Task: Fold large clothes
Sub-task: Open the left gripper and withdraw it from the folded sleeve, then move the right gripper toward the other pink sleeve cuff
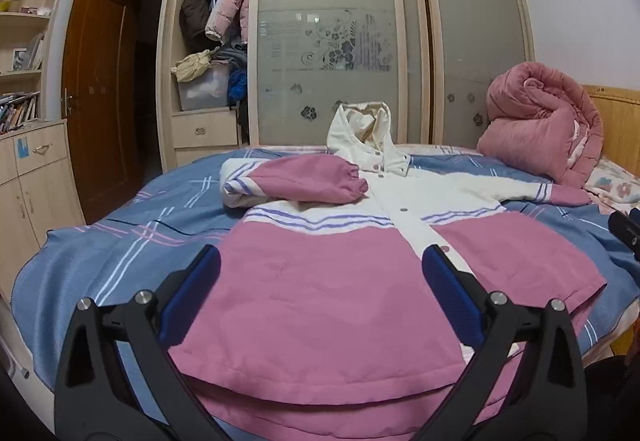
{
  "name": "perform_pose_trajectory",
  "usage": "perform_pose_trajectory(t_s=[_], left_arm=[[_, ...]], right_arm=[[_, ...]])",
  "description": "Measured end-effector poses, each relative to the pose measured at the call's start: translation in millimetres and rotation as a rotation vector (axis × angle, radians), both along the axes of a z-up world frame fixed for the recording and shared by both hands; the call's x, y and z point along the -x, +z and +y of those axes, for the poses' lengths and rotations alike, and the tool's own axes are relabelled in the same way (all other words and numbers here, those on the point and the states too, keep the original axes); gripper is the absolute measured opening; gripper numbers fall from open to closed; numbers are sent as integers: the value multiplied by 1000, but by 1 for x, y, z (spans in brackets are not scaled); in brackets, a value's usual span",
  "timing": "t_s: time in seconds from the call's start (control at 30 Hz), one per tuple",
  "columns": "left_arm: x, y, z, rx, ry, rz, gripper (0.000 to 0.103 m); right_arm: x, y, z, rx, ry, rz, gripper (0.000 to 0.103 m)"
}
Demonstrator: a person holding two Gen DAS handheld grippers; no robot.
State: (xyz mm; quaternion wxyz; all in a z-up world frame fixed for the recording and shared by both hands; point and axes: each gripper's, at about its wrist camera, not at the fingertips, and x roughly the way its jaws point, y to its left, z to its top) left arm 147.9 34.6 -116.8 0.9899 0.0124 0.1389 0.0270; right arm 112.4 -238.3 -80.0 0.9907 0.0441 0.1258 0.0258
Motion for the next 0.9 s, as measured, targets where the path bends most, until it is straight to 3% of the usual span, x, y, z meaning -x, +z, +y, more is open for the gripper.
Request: perform_pose_trajectory(t_s=[0.3,0.4,0.53,0.67,0.9], left_arm=[[-3,-4,-15,-55,-13,9,101],[-5,-4,-8,-21,-11,15,101],[-9,-5,4,28,8,35,101],[-18,-8,7,28,49,81,101],[-17,-10,9,21,47,71,101]], right_arm=[[-5,-8,38,194,-12,20,102],[-4,-6,30,154,-45,15,102],[-17,-11,13,69,-33,105,102],[-15,-11,6,29,-36,108,102],[-16,-11,5,27,-34,114,102]])
